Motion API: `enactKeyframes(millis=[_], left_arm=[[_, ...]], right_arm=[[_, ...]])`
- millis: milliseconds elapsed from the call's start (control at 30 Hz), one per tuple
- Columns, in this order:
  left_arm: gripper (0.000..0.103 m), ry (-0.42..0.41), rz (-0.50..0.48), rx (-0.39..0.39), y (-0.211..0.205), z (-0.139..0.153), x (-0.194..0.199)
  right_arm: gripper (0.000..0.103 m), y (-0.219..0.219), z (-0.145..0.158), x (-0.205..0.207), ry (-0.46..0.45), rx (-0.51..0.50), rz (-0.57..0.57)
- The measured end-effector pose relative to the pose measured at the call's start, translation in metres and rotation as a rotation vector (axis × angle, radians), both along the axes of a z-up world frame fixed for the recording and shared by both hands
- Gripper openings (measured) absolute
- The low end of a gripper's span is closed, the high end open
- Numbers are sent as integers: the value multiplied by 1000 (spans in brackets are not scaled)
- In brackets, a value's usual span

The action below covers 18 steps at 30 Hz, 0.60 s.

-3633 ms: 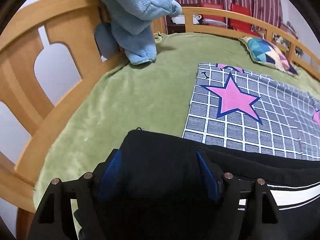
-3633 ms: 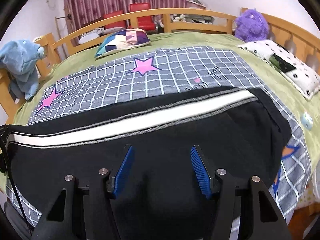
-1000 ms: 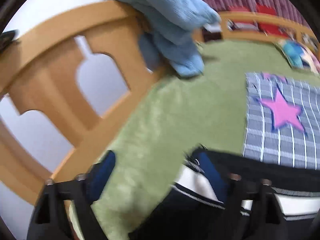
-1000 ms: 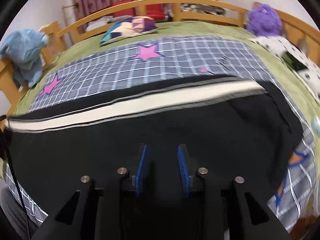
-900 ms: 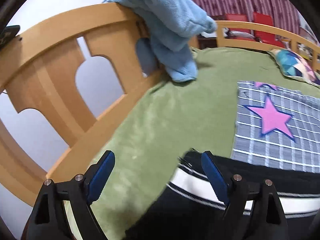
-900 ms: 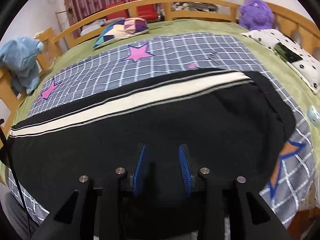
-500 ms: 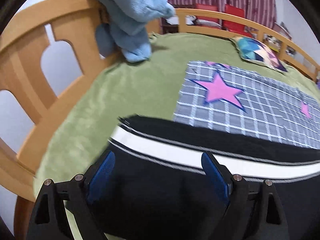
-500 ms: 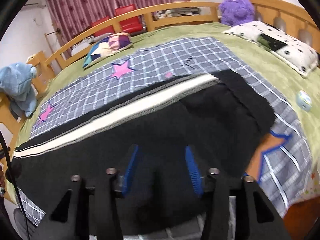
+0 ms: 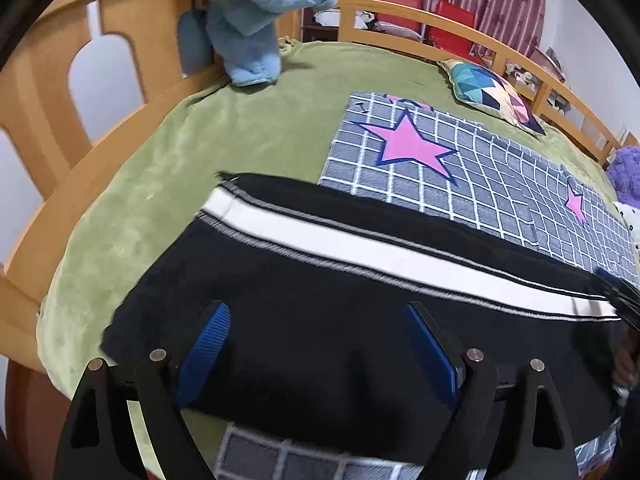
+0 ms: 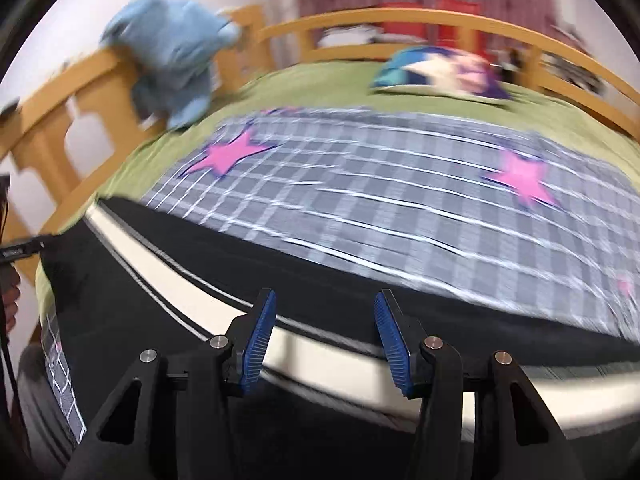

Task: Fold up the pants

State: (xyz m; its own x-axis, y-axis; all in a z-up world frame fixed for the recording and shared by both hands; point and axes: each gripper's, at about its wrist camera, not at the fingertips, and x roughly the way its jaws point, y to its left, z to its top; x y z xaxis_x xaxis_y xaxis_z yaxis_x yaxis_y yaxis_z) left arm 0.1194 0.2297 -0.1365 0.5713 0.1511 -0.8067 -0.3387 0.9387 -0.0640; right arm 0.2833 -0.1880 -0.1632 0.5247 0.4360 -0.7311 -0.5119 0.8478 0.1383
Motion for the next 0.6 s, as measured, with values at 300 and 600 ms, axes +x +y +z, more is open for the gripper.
enactKeyframes(millis=[300,600], left_arm=[[88,-60,16,-85,30,-1,-16],[88,-60,6,-23,38,-2,1]], right_arm=[[51,44,-42,28,69,-149,51],[31,61,-43,38,116,-228,106]])
